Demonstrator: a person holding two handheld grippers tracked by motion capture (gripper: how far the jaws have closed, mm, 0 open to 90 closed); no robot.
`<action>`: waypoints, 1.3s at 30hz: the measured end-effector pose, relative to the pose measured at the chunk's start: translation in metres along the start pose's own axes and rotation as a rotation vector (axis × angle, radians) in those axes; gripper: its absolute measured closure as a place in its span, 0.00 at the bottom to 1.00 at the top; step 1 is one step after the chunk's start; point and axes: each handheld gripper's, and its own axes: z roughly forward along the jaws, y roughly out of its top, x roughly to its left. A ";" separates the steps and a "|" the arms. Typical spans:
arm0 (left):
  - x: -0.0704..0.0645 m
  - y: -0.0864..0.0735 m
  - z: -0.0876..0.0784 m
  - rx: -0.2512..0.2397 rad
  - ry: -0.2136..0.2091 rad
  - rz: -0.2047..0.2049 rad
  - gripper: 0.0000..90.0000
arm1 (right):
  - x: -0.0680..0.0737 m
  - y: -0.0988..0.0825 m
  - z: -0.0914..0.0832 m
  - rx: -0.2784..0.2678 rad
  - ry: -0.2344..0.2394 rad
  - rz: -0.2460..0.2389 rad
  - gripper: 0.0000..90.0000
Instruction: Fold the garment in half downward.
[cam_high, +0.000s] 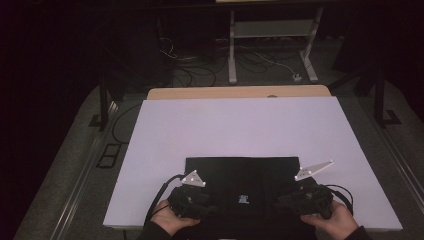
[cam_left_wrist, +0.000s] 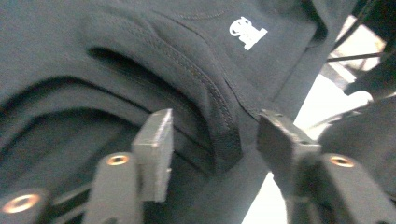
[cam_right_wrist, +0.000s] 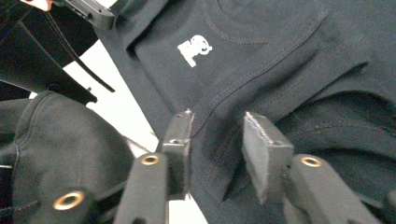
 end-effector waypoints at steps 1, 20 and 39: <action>0.000 0.000 -0.001 0.000 -0.001 0.003 0.41 | 0.001 0.000 -0.002 -0.003 -0.004 -0.003 0.63; 0.008 0.012 -0.014 -0.037 -0.048 0.050 0.00 | 0.000 0.011 -0.026 -0.092 -0.048 -0.022 0.01; 0.034 0.021 -0.045 -0.105 0.020 0.047 0.00 | -0.014 0.033 -0.050 -0.107 -0.096 -0.049 0.00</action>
